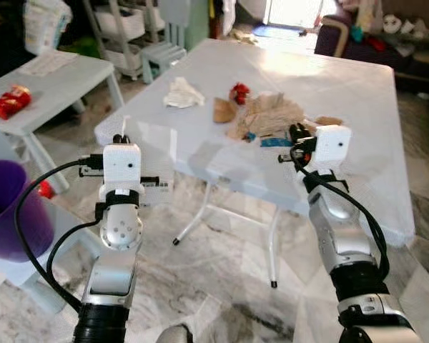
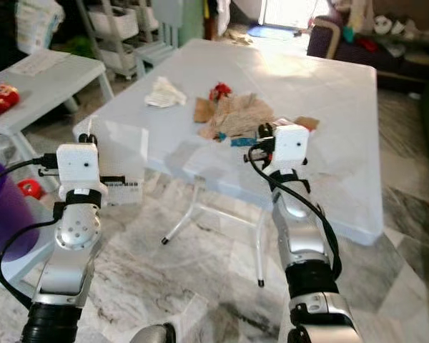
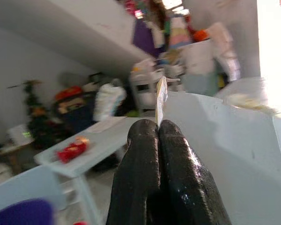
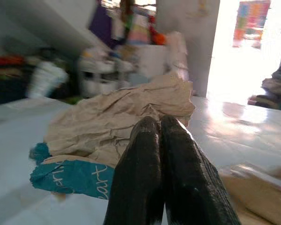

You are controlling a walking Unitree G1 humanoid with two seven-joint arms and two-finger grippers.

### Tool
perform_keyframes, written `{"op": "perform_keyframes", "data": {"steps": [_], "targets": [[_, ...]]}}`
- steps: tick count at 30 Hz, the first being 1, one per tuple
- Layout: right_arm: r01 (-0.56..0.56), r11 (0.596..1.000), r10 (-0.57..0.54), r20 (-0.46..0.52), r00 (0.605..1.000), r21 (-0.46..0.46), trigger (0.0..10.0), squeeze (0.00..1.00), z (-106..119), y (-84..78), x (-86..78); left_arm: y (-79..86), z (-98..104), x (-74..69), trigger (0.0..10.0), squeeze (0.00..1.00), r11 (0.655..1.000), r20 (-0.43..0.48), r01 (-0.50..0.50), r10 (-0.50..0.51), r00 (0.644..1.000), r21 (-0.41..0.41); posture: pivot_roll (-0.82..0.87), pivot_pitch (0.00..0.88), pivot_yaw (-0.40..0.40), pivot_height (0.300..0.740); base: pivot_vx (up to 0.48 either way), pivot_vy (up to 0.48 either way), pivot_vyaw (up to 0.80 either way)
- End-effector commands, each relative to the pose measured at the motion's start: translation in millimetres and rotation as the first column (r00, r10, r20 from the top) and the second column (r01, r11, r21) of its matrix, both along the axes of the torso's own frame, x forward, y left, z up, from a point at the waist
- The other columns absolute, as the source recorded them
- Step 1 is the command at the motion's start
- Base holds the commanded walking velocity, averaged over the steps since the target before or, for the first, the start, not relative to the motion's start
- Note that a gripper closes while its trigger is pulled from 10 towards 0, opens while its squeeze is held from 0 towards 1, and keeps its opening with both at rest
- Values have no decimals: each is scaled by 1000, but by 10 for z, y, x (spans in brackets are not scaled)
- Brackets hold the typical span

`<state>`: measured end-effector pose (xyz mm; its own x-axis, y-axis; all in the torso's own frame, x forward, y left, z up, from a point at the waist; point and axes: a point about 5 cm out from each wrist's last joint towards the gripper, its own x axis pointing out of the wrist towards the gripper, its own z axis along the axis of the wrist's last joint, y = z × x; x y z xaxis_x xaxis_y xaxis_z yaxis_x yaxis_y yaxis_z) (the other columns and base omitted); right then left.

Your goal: Picking trash to rubbish bin

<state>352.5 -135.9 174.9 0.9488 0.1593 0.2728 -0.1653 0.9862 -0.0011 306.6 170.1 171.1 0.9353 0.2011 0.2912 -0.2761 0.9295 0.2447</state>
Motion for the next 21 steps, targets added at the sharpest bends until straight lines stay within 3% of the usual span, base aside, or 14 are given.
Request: {"op": "perform_keyframes", "data": {"steps": [1,21], "targets": [[10,1000,-10,2,1000,-6,0,0,32,-43,2,-36,3,23,10000,0,1000,-5,20,-20,1000,-5,30,33,-2,740,0,0,800],[11,1000,-11,-6,1000,-2,0,0,65,-19,27,-27,10,55,10000,0,998,-15,62,-63,998,-20,39,32,5,740,0,0,800]]}}
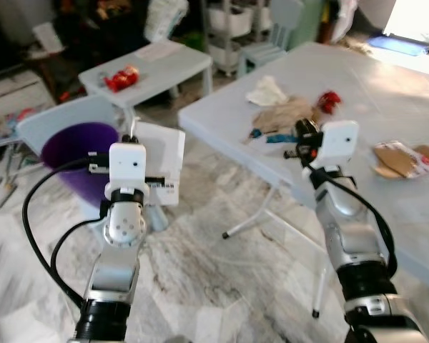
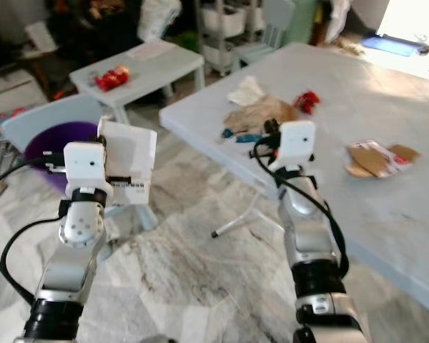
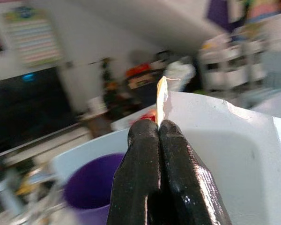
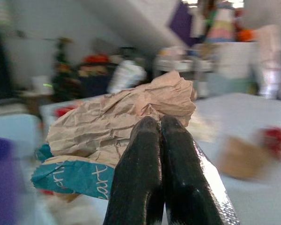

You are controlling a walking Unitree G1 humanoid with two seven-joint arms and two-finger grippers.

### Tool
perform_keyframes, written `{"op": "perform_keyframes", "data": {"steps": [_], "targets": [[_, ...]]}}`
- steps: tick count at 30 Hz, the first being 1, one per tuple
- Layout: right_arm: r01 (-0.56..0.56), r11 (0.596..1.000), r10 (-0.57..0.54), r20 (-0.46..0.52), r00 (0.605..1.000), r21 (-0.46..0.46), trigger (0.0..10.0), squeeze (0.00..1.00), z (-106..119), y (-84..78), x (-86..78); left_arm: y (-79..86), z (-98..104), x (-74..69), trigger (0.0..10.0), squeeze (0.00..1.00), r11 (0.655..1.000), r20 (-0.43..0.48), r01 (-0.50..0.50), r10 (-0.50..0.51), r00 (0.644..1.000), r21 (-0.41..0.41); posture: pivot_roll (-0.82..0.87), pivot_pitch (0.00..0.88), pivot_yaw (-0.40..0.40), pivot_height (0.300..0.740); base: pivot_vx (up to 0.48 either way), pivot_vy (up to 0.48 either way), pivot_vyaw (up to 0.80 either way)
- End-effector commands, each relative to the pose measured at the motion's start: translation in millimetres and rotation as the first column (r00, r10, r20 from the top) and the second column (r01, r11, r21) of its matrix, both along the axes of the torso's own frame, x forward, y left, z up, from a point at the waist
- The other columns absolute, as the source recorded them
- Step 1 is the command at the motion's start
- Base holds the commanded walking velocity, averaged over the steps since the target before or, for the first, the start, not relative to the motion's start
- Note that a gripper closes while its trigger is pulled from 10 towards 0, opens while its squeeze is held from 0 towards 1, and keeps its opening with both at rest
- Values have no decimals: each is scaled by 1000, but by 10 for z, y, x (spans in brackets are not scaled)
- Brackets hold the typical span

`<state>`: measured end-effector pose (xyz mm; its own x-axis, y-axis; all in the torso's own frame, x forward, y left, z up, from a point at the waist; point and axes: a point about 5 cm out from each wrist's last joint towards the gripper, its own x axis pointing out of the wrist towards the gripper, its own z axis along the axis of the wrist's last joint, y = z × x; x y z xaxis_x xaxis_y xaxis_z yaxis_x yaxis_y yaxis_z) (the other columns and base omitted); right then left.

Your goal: Picking trash to rubbish bin

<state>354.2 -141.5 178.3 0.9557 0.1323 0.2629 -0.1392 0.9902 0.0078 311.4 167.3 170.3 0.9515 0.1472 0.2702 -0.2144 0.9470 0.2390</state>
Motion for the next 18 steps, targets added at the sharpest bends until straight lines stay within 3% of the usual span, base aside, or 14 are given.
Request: {"op": "perform_keyframes", "data": {"steps": [1,18], "targets": [[-16,1000,17,7,1000,-9,0,0,34,42,12,3,18,10,10000,0,1000,4,3,-3,1000,-9,40,32,4,740,0,0,800],[-26,1000,26,7,1000,-2,0,0,40,80,29,24,67,61,10000,0,1000,14,26,-26,1000,-13,46,28,13,740,0,0,800]]}}
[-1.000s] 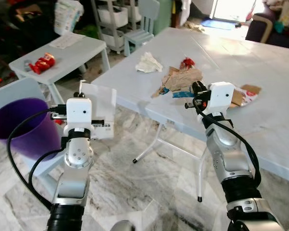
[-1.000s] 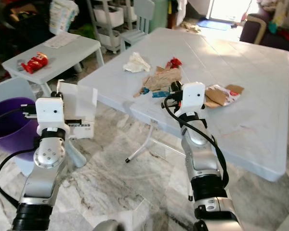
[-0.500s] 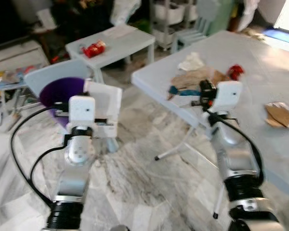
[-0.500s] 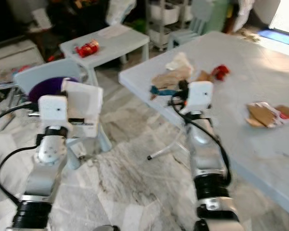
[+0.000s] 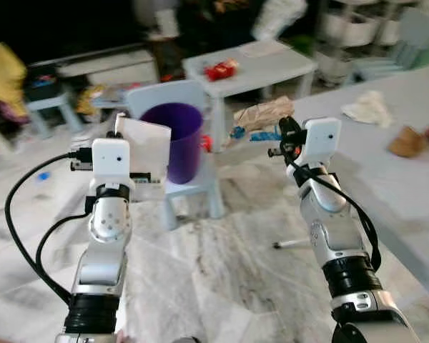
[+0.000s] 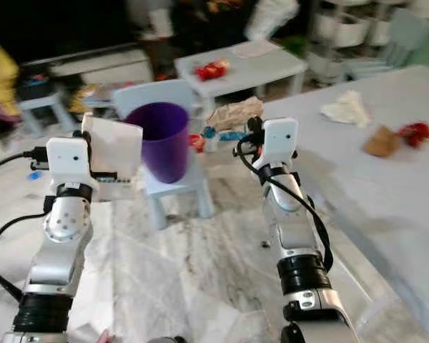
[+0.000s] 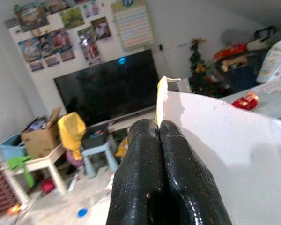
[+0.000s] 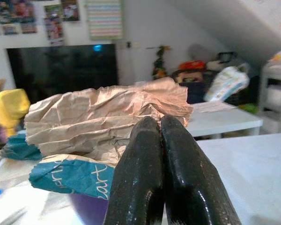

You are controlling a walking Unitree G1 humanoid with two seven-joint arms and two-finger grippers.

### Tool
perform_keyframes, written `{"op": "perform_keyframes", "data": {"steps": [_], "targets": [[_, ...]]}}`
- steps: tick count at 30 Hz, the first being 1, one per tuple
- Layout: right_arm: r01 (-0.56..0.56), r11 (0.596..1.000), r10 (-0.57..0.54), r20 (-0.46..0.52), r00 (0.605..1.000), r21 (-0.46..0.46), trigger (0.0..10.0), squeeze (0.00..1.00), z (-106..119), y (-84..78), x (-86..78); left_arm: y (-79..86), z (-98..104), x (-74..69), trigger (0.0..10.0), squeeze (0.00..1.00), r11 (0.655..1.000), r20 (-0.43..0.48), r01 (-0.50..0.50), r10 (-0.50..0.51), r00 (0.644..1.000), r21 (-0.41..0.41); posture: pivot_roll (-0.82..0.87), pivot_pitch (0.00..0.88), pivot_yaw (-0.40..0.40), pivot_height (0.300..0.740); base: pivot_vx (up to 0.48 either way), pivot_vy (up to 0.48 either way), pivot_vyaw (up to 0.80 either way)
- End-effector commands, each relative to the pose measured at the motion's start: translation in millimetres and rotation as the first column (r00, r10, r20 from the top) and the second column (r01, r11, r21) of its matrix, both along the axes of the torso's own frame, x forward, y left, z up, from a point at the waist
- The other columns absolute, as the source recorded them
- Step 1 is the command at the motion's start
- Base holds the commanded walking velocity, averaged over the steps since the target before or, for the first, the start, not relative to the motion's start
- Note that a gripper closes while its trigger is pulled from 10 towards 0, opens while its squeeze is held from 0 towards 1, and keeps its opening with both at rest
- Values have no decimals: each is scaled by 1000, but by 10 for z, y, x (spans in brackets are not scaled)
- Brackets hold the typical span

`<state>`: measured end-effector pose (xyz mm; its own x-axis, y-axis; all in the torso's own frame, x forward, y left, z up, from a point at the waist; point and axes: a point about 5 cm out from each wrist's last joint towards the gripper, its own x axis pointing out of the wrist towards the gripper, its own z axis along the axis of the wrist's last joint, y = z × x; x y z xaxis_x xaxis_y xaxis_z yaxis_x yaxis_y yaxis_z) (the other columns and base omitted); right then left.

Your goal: Picking trash to rubbish bin

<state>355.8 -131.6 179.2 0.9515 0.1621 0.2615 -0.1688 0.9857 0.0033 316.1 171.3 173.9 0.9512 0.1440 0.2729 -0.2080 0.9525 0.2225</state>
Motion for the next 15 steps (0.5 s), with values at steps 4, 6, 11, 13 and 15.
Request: {"op": "perform_keyframes", "data": {"steps": [4,6,11,13,15], "targets": [[2,1000,-2,11,1000,5,0,0,45,-10,20,-27,38,13,10000,0,1000,10,24,-24,1000,1,47,34,15,740,0,0,800],[-1,1000,1,13,1000,6,0,0,46,1,15,-24,34,7,10000,0,1000,9,25,-25,1000,-3,46,37,15,740,0,0,800],[-7,1000,7,11,1000,8,0,0,41,13,9,-23,32,8,10000,0,1000,8,29,-29,1000,-5,46,43,16,740,0,0,800],[-12,1000,12,11,1000,18,0,0,42,19,7,-23,35,10,10000,0,999,8,33,-33,999,-6,45,45,17,740,0,0,400],[-12,1000,12,11,1000,19,0,0,43,20,7,-24,37,11,10000,0,999,8,36,-36,999,-7,44,47,18,740,0,0,0]]}}
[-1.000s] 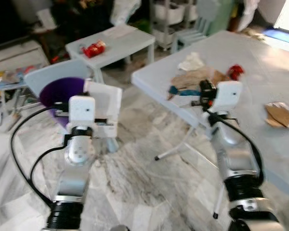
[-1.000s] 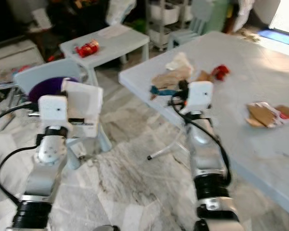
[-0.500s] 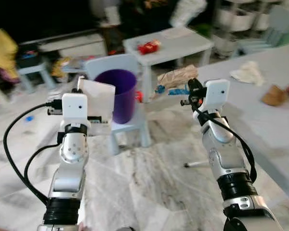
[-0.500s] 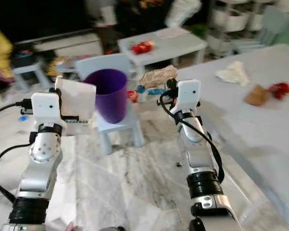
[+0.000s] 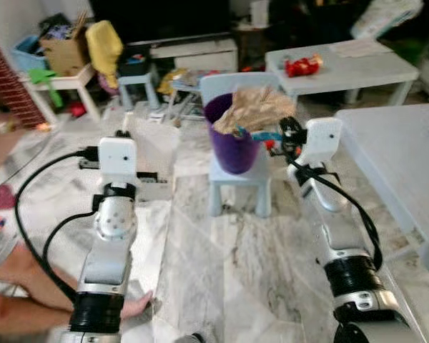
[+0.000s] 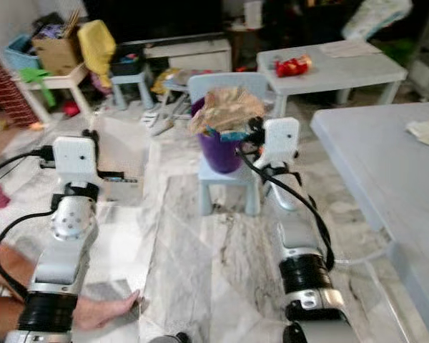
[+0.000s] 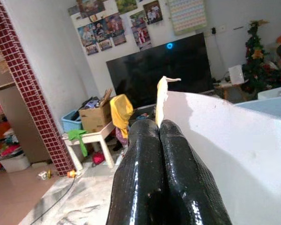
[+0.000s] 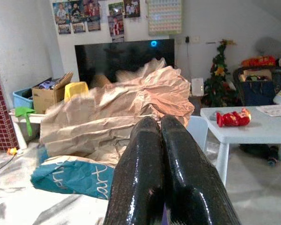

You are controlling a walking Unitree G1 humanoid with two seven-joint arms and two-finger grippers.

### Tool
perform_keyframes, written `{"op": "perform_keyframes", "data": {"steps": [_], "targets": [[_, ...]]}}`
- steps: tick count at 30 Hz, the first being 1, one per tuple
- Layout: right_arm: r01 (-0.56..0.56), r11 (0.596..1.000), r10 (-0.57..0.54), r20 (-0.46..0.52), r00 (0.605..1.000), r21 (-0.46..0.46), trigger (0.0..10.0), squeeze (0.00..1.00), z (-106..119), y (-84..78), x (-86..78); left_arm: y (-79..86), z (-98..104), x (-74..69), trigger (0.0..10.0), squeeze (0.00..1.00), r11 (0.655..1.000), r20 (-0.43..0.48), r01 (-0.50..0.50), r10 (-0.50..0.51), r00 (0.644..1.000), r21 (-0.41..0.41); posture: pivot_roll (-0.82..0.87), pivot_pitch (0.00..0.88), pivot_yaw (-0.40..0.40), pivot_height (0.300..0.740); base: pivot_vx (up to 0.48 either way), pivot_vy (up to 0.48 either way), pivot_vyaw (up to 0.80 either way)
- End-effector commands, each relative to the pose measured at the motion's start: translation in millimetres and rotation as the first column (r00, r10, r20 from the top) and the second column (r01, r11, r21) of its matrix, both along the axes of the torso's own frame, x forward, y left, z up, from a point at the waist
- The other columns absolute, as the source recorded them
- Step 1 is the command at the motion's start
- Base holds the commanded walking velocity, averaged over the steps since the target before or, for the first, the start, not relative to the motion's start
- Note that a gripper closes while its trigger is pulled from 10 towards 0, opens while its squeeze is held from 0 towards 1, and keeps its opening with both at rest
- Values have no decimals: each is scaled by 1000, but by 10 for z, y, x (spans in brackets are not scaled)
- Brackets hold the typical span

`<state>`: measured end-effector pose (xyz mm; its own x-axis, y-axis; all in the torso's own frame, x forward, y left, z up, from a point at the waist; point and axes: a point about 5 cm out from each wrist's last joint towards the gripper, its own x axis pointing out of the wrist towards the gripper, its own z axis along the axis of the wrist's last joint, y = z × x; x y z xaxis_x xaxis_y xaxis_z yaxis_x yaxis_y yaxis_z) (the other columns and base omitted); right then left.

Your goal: Picking trash to rubbish bin

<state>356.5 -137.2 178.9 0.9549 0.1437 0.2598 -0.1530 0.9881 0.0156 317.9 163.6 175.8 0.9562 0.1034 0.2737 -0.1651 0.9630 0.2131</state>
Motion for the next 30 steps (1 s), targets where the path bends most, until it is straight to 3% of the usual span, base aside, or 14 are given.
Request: {"op": "perform_keyframes", "data": {"steps": [1,10,30], "targets": [[-27,1000,27,15,1000,8,0,0,47,75,1,53,21,-5,10000,0,1000,7,-6,6,1000,1,44,49,18,740,0,0,0],[-27,1000,27,16,999,5,0,0,46,72,-15,41,36,1,10000,0,999,10,31,-30,999,-36,40,52,18,740,65,0,0],[-53,998,53,18,998,-17,0,0,50,100,-38,1,-2,0,10000,0,998,-1,42,-42,999,-53,30,57,3,740,403,0,0]]}}
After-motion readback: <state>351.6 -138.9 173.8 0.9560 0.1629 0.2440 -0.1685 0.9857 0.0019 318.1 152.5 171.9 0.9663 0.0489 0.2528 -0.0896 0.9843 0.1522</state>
